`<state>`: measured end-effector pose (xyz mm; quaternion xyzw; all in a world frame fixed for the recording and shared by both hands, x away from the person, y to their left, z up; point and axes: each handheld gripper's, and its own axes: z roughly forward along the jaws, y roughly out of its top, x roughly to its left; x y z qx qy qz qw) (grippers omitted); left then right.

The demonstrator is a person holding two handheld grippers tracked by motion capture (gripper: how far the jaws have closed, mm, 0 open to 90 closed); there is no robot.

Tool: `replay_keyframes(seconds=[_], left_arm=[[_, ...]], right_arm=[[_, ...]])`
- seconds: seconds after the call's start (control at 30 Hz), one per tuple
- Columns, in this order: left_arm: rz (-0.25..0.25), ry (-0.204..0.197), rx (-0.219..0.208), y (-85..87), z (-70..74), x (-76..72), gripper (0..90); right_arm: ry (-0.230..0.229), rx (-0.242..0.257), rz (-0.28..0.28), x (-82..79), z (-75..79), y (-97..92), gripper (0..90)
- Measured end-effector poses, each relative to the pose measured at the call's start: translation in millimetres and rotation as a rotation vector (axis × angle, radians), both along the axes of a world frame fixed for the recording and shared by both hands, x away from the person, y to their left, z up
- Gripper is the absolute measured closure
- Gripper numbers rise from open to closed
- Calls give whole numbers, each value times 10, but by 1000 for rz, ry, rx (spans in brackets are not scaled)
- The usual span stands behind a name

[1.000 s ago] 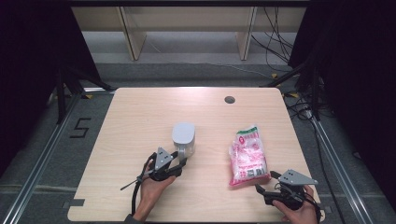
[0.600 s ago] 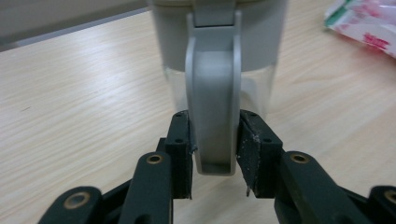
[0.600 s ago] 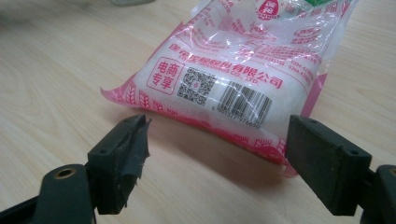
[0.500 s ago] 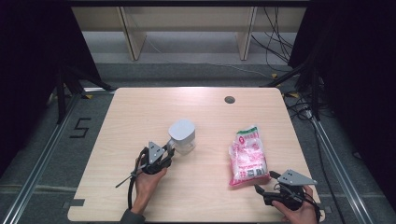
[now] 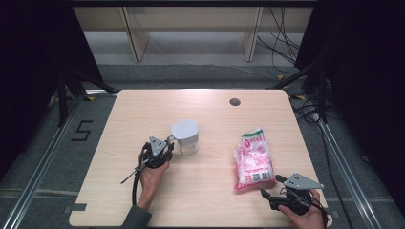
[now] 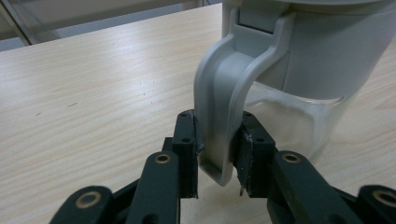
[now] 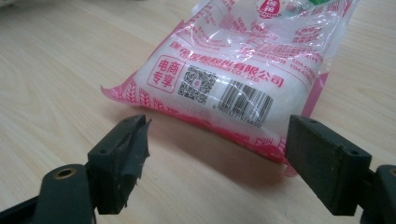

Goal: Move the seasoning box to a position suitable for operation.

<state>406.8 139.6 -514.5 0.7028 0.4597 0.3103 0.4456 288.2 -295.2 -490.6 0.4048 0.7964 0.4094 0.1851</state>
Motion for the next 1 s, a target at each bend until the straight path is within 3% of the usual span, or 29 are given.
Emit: replay_keyframes(seconds=[0.2,0.23,0.37,0.47,0.57,0.7,0.73,0.9,0.93,0.97,1.0], left_arm=[[-57,-12,-16,19,-24,-105,713],[-63,-16,-16,1,-23,-142,713],[-123,-7,-10,-68,-10,-224,714],[-161,-15,-4,-90,-12,-264,713],[-160,-13,-15,-83,-19,-275,711],[-165,-22,-1,-118,-18,-304,711],[-154,-16,-16,-134,-23,-307,711],[-184,-22,-10,-190,-22,-288,711],[-188,-24,-4,-208,-22,-285,711],[-189,-21,-14,-235,-25,-280,712],[-202,-21,-12,-255,-22,-269,712]], right_arm=[[-5,4,-1,3,-4,6,227],[14,15,-13,-9,-4,22,227],[-9,6,18,14,-7,8,227],[12,23,-4,-17,-2,30,227],[-2,0,14,8,-1,17,227],[-3,5,15,8,3,18,227],[-3,14,17,12,1,21,227],[-21,-7,34,21,4,18,227],[-20,-6,34,22,4,18,227],[21,17,3,-9,8,38,227],[-9,6,22,15,2,25,227]])
